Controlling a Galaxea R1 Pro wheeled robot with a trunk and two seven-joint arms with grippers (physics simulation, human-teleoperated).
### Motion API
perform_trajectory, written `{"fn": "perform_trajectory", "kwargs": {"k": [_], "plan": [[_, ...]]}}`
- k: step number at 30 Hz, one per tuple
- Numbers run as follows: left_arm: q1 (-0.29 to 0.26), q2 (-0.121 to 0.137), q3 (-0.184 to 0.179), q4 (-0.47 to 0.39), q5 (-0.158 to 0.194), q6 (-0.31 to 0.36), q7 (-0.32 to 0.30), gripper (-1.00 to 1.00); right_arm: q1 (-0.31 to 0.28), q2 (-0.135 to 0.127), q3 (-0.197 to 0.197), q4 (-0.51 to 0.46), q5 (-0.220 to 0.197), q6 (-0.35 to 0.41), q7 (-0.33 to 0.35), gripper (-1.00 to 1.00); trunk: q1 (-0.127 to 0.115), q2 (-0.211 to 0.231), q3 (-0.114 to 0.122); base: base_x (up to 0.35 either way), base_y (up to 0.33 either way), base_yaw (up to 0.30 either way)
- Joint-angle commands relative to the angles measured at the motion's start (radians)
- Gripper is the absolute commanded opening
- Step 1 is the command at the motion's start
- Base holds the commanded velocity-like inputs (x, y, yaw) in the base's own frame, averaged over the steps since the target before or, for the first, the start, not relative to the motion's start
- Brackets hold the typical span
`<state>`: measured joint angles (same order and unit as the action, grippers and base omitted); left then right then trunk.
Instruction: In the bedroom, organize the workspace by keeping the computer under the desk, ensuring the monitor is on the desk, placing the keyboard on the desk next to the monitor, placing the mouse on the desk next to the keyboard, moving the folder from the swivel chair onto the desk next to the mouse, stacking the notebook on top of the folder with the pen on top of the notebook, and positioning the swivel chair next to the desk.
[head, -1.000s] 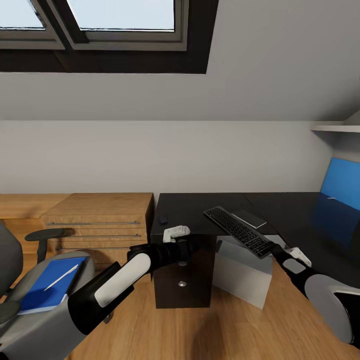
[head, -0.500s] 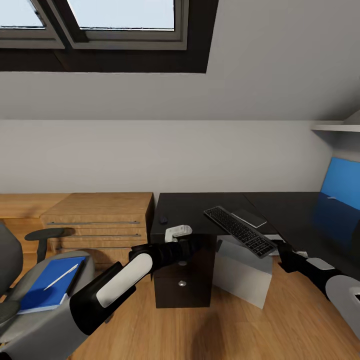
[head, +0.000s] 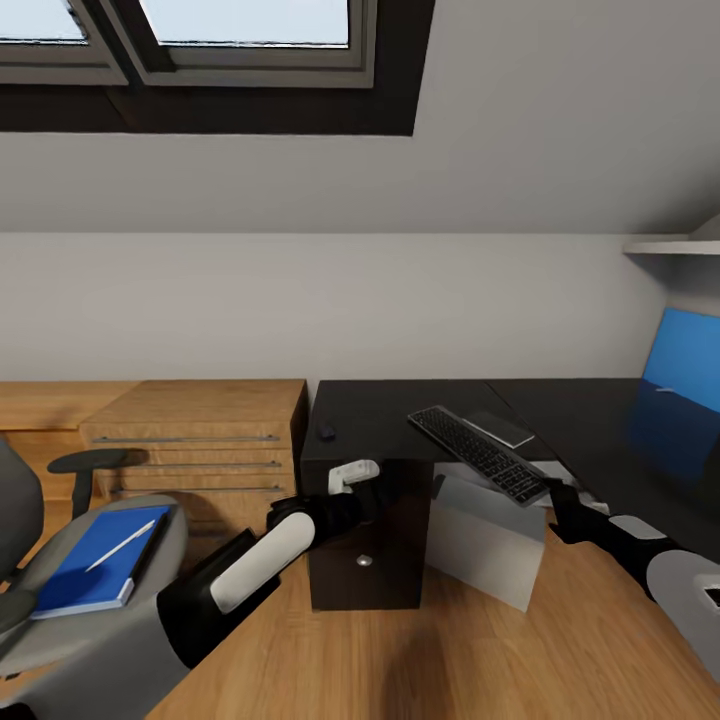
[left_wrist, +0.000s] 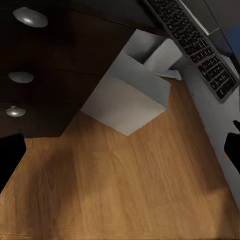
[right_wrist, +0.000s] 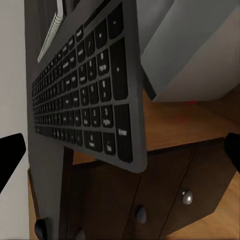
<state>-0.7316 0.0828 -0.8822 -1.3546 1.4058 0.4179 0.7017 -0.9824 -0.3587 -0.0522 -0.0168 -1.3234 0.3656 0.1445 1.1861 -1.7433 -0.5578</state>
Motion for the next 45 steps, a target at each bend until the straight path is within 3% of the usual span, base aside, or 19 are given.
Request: {"fn": "perform_trajectory", "kwargs": {"k": [1,2,10,18,35,45], "plan": [[-0.001,-0.002,-0.008,0.022,0.005,-0.001,0.006,1.0,-0.001,0.002,-0.005,0.001,0.004,-0.001,0.003,1.0,0.004,-0.008,-0.004,0.0,0.0,0.0],[-0.001,-0.039,-0.028,0.132,0.0,-0.003,0.004,1.0,-0.001,0.009,-0.005,0.005,0.01,-0.044,0.003,1.0,0.008,-0.015,-0.007,0.0,0.0,0.0],[-0.002,-0.061,-0.046,0.184,-0.002,-0.004,0.002,1.0,-0.001,0.008,-0.004,0.007,0.022,-0.095,0.006,1.0,0.038,-0.071,-0.033,0.0,0.0,0.0],[-0.001,-0.063,-0.055,0.182,-0.002,-0.004,0.004,1.0,-0.001,0.002,-0.003,0.009,0.024,-0.097,0.077,1.0,0.069,-0.127,-0.058,0.0,0.0,0.0],[-0.002,-0.054,-0.067,0.164,-0.003,-0.005,0.005,1.0,0.004,0.001,-0.002,0.009,0.04,-0.096,0.09,1.0,0.134,-0.246,-0.111,0.0,0.0,0.0],[-0.002,-0.044,-0.093,0.167,-0.003,-0.005,0.005,1.0,0.004,0.005,-0.001,0.009,0.066,-0.096,0.091,1.0,0.134,-0.246,-0.111,0.0,0.0,0.0]]}}
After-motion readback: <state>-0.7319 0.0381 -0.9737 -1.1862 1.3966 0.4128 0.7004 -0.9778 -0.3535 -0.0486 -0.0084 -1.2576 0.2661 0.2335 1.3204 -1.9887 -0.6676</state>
